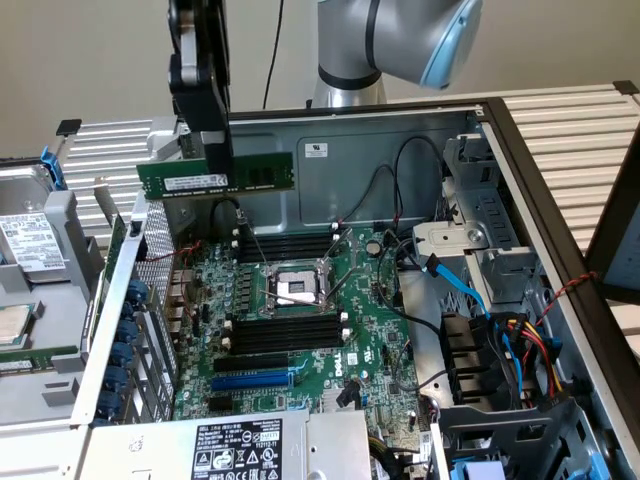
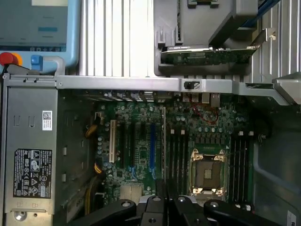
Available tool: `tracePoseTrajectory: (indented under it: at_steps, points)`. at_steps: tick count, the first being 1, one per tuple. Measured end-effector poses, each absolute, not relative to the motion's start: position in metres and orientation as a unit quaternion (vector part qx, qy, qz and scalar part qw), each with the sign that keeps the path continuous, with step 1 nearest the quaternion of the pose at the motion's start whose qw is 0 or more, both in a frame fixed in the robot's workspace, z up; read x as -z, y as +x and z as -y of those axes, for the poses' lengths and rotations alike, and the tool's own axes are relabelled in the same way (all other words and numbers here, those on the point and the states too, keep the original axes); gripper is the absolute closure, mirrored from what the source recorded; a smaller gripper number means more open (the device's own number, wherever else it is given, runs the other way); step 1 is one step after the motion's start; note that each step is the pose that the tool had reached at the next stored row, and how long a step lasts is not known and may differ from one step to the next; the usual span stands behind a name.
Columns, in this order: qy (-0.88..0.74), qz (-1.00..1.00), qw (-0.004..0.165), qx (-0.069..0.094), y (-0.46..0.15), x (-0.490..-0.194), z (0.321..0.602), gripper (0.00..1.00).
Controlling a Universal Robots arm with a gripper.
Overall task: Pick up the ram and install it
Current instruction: 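Pick up the ram and move it above insertion slot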
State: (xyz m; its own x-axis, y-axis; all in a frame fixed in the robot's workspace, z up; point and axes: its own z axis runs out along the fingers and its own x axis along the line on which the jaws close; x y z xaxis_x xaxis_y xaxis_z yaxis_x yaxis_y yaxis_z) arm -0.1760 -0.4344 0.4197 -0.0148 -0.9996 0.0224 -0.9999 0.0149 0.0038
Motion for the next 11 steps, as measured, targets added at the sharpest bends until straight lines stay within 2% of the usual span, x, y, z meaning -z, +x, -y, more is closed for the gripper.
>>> tracePoseTrajectory:
  at_steps: [11]
  points:
    - [0.702, 0.712, 0.009, -0.007, -0.15, -0.419, 0.419, 0.88]
